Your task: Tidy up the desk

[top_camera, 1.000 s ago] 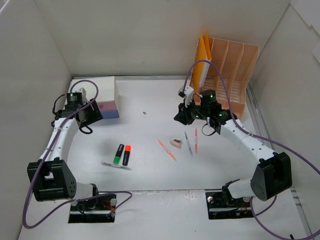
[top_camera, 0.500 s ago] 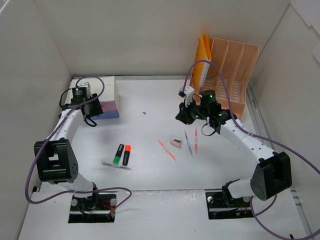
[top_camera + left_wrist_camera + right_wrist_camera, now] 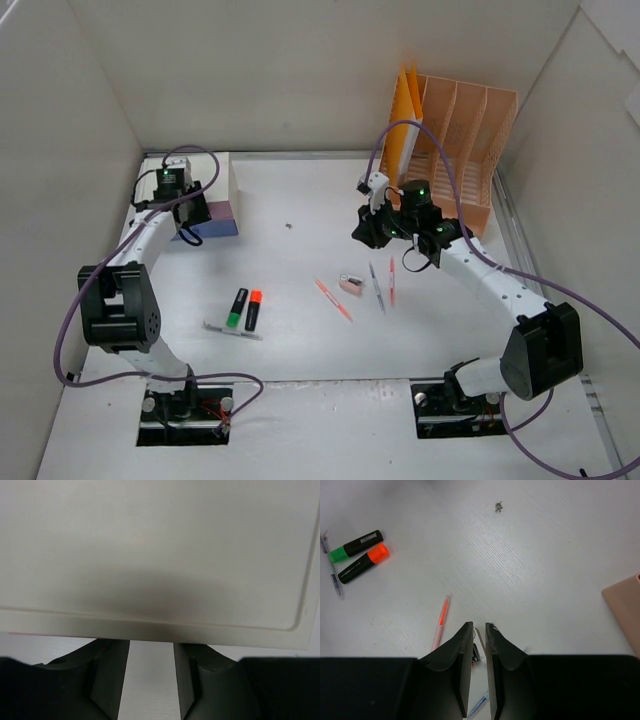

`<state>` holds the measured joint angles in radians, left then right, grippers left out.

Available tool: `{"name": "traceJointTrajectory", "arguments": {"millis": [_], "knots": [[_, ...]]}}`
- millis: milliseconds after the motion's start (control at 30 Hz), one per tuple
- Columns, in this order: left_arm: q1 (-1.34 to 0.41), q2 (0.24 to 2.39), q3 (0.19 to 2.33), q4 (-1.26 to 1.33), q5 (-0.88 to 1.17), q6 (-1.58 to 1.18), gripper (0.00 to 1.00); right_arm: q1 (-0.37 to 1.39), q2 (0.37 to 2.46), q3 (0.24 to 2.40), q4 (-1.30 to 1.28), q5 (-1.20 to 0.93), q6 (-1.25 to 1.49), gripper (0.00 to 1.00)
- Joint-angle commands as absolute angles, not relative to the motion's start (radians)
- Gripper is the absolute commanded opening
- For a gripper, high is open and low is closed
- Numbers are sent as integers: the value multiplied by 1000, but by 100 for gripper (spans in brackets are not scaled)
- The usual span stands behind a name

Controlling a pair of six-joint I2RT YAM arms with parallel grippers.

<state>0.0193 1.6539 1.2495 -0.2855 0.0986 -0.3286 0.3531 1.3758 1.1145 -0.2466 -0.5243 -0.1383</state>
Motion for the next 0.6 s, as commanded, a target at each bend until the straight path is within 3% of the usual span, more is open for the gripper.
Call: {"name": "traceJointTrajectory", "arguments": {"millis": [0, 200, 233, 267, 300, 367, 567], "knots": [[12, 1644, 1302, -232, 60, -333, 35, 353, 1382, 1157, -201, -517, -159, 14], [12, 1647, 1289, -213, 63, -336, 27, 351, 1385, 1155, -201, -518, -164, 14], [3, 1640, 1284, -210, 63, -336, 17, 356, 1387, 1155, -201, -517, -164, 14], [3, 1634, 1272, -206, 64, -336, 15, 353, 1385, 1155, -201, -515, -164, 14], [-6, 1617, 1260, -198, 66, -336, 6, 353, 1382, 1151, -202, -515, -166, 14], [-15, 1597, 1226, -187, 63, -334, 0, 356, 1379, 1146, -204, -515, -169, 14], [-48, 1480, 1083, -152, 63, -345, 0, 357, 1370, 1121, -201, -515, -179, 16]]}}
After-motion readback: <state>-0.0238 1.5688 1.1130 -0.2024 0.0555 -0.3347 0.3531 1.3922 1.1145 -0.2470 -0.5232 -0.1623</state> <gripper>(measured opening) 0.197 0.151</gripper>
